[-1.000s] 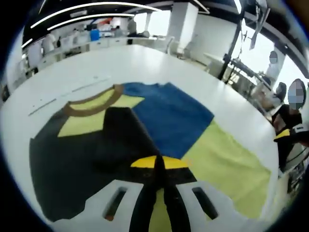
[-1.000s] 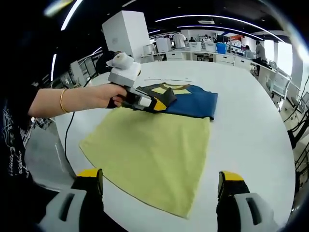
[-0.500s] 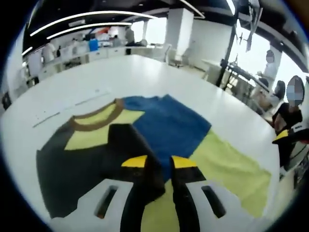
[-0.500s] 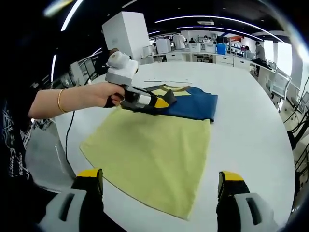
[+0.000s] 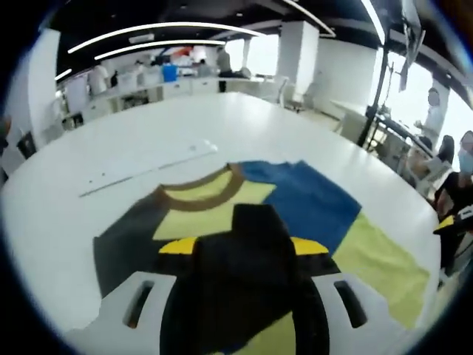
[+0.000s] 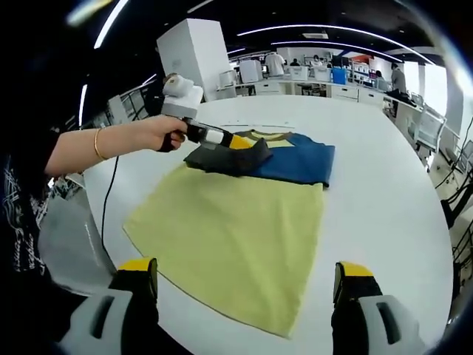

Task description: Fold the garment on the visible template until the final outline fits inside the template.

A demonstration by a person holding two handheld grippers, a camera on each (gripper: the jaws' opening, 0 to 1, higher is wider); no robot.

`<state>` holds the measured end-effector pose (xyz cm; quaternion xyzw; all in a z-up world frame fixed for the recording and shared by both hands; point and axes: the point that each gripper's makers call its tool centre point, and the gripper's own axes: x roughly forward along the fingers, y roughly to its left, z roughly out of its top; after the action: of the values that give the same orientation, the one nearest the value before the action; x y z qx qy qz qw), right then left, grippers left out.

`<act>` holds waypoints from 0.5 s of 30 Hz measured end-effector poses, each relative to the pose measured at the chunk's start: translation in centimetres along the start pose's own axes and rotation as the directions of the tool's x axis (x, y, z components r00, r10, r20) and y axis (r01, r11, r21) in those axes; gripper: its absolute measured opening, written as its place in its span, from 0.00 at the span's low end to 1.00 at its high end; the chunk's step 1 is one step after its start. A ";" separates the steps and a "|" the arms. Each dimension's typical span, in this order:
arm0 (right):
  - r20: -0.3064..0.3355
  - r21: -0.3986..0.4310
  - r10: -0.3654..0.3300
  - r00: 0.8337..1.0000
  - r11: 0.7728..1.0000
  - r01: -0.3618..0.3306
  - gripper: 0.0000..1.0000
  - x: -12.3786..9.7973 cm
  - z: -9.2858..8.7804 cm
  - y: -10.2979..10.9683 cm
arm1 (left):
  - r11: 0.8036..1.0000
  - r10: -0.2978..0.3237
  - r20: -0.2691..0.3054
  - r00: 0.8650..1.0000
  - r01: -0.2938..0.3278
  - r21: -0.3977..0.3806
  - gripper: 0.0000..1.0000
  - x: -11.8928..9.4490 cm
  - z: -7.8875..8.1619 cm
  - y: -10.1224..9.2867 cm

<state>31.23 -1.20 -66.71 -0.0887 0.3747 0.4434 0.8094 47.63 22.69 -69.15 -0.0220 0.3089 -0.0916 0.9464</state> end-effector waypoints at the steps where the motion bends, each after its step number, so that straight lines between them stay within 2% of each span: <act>1: 0.000 0.001 0.000 1.000 1.000 0.000 0.99 0.0 0.0 0.0 | 1.000 0.002 -0.008 1.000 -0.002 -0.002 0.38 0.1 -0.2 0.2; 4: 0.003 0.006 -0.001 1.000 1.000 0.001 0.99 0.0 0.0 -0.1 | 1.000 0.003 -0.039 0.999 -0.002 0.012 0.36 0.4 -1.2 0.7; 12: 0.000 0.017 -0.008 1.000 1.000 0.008 0.99 0.0 -0.2 -0.3 | 1.000 -0.026 -0.048 0.998 0.027 0.007 0.26 0.7 -1.7 0.5; 15: -0.002 0.019 -0.003 1.000 1.000 0.003 0.99 0.1 -0.3 -0.2 | 0.999 -0.032 -0.071 0.997 0.031 -0.005 0.22 0.9 -2.4 0.4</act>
<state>31.26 -1.38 -67.08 -0.0818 0.3798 0.4384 0.8105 47.00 22.99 -71.61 -0.0256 0.3420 -0.1066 0.9333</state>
